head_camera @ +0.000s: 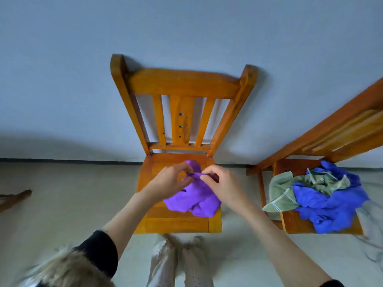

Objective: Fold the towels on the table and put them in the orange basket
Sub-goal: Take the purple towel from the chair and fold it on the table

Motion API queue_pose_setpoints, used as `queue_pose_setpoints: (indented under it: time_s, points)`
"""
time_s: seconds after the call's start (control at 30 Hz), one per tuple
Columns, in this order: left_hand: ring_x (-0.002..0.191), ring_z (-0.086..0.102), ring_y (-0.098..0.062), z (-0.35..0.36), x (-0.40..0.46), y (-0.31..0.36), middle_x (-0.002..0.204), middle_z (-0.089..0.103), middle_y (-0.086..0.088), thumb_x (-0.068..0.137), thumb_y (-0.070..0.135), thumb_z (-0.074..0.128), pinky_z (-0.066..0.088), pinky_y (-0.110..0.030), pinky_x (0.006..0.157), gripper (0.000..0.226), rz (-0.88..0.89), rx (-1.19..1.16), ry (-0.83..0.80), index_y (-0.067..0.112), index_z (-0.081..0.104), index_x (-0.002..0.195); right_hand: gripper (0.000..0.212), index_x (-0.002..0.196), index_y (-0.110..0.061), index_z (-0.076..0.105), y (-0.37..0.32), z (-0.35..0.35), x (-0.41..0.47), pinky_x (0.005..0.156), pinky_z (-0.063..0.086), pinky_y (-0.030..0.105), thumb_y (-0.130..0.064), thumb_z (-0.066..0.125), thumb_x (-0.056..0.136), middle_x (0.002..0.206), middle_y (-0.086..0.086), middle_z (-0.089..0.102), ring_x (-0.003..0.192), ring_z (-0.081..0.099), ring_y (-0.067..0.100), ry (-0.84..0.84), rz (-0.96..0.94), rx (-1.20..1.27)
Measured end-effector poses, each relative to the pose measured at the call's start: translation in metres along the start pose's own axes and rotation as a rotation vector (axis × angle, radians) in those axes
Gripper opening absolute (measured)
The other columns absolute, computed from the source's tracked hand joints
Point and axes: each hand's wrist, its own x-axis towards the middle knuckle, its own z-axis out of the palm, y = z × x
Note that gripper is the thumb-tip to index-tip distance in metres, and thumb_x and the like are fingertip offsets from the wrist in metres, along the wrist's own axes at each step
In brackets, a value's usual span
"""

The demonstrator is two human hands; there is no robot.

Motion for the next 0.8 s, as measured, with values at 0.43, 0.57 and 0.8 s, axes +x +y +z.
queue_pose_setpoints:
  time_s: [0.43, 0.57, 0.8]
  points:
    - [0.056, 0.041, -0.005, -0.155, -0.137, 0.106, 0.065, 0.046, 0.008, 0.090, 0.022, 0.059, 0.036, -0.012, 0.055, 0.029, -0.074, 0.056, 0.632, 0.034, 0.042, 0.071, 0.023, 0.070, -0.033, 0.052, -0.174, -0.052, 0.013, 0.059, 0.042, 0.014, -0.047, 0.054, 0.089, 0.066, -0.013, 0.056, 0.064, 0.056, 0.001, -0.172, -0.494, -0.153]
    - [0.057, 0.040, -0.006, -0.189, -0.215, 0.107, 0.068, 0.047, 0.009, 0.090, 0.020, 0.060, 0.035, -0.014, 0.059, 0.031, -0.155, 0.102, 0.885, 0.036, 0.041, 0.071, 0.020, 0.085, -0.023, 0.063, -0.228, -0.034, 0.010, 0.070, 0.050, 0.021, -0.041, 0.056, 0.090, 0.079, -0.010, 0.064, 0.076, 0.060, 0.008, -0.263, -0.613, -0.146]
    - [0.070, 0.052, -0.006, -0.219, -0.356, 0.089, 0.078, 0.058, 0.009, 0.087, 0.020, 0.064, 0.041, -0.018, 0.065, 0.025, -0.332, 0.259, 1.191, 0.034, 0.047, 0.074, 0.027, 0.072, -0.014, 0.060, -0.322, 0.034, -0.011, 0.058, 0.039, 0.018, -0.038, 0.064, 0.085, 0.065, -0.007, 0.055, 0.061, 0.049, 0.007, -0.510, -0.755, -0.099]
